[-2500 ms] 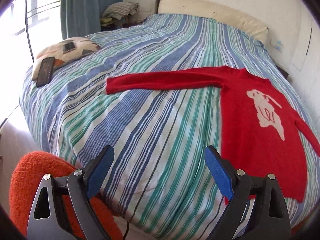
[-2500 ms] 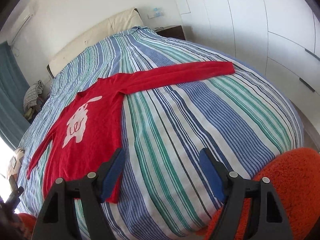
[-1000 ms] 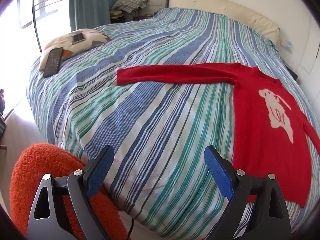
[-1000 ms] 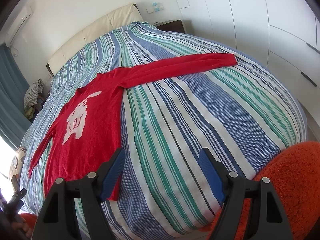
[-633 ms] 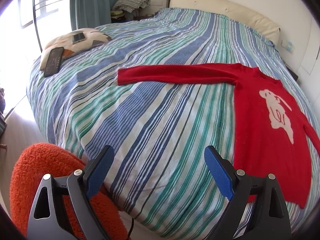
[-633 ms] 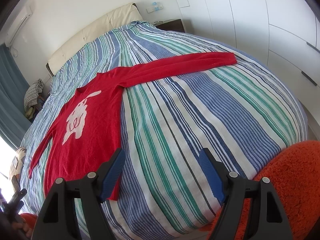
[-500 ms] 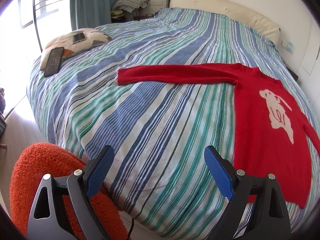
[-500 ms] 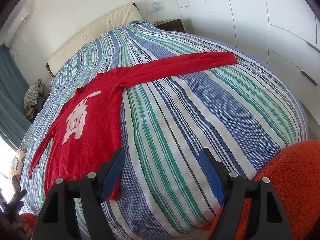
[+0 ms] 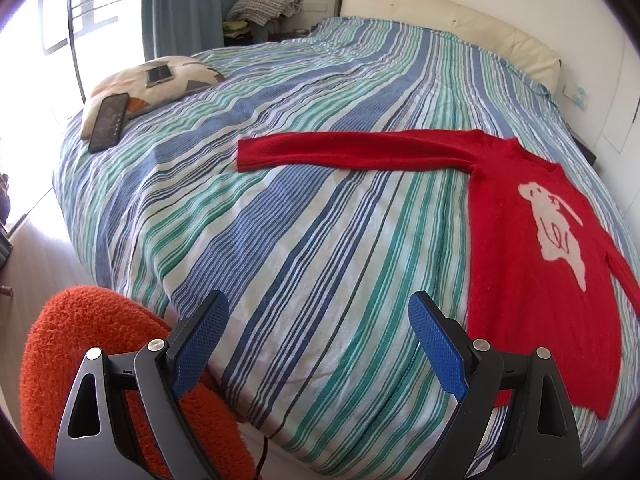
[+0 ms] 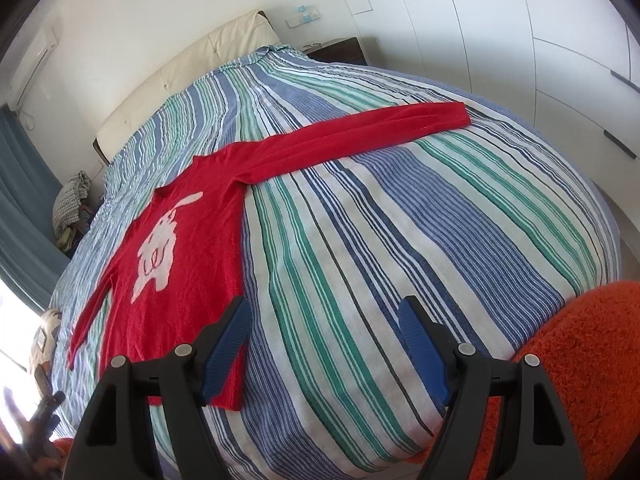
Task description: Fold small clothes
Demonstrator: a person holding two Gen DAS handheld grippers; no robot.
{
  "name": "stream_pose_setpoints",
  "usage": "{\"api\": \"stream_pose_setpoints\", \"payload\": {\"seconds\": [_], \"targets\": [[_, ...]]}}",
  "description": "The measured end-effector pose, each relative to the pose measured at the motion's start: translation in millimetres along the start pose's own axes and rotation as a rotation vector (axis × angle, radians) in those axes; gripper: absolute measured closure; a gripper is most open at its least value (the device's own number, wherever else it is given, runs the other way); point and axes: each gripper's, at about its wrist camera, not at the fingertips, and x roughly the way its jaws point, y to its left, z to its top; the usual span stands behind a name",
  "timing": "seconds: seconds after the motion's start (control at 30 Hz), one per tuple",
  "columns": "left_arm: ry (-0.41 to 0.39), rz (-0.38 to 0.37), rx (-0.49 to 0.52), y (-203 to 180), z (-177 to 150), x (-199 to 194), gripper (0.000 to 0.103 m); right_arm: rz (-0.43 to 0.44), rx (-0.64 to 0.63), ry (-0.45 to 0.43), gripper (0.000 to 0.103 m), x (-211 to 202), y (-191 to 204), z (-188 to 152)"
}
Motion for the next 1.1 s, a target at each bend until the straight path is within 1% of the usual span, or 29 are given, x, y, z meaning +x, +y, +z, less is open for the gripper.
{"api": "stream_pose_setpoints", "payload": {"seconds": [0.13, 0.17, 0.23, 0.3, 0.37, 0.5, 0.57, 0.6, 0.7, 0.73, 0.8, 0.87, 0.9, 0.93, 0.97, 1.0, 1.03, 1.1], "targets": [[0.013, 0.009, -0.023, 4, 1, 3, 0.01, 0.068, 0.07, -0.049, 0.027, -2, -18, 37], [0.019, 0.01, -0.025, 4, 0, 5, 0.01, 0.098, 0.089, -0.056, 0.027, 0, -22, 49], [0.024, 0.011, -0.021, 3, -1, 5, 0.01, 0.187, 0.144, -0.052, 0.027, 10, -34, 73], [0.017, 0.013, -0.005, -1, -2, 4, 0.01, 0.265, 0.244, -0.033, 0.027, 28, -54, 96], [0.003, 0.017, 0.015, -4, -3, 0, 0.01, 0.31, 0.376, -0.02, 0.027, 51, -82, 112], [-0.005, 0.033, 0.041, -6, -4, -1, 0.01, 0.294, 0.601, 0.008, 0.028, 92, -141, 125], [0.006, 0.042, 0.037, -5, -4, 2, 0.01, 0.296, 0.687, 0.001, 0.028, 104, -163, 127], [0.013, 0.046, 0.033, -5, -4, 4, 0.01, 0.305, 0.709, -0.003, 0.029, 108, -169, 129], [0.034, 0.053, 0.03, -6, -4, 10, 0.01, 0.314, 0.704, -0.009, 0.03, 119, -176, 137], [0.038, 0.056, 0.036, -8, -5, 11, 0.01, 0.308, 0.695, -0.012, 0.033, 122, -176, 139], [0.043, 0.063, 0.053, -11, -6, 13, 0.01, 0.307, 0.685, -0.029, 0.033, 128, -176, 145], [0.046, 0.071, 0.073, -15, -8, 14, 0.01, 0.302, 0.677, -0.029, 0.035, 136, -176, 150], [0.049, 0.076, 0.083, -16, -9, 15, 0.01, 0.292, 0.67, -0.025, 0.039, 140, -177, 152], [0.052, 0.08, 0.091, -18, -10, 16, 0.01, 0.28, 0.657, -0.019, 0.048, 144, -176, 155], [0.056, 0.084, 0.097, -19, -10, 17, 0.01, 0.251, 0.636, -0.009, 0.057, 148, -174, 158], [0.059, 0.088, 0.102, -19, -11, 18, 0.01, 0.218, 0.617, 0.007, 0.085, 150, -174, 161], [0.062, 0.091, 0.104, -20, -11, 19, 0.01, 0.172, 0.598, 0.025, 0.099, 152, -173, 163], [0.065, 0.09, 0.105, -20, -11, 20, 0.01, 0.11, 0.543, 0.012, 0.099, 146, -166, 174]]}}
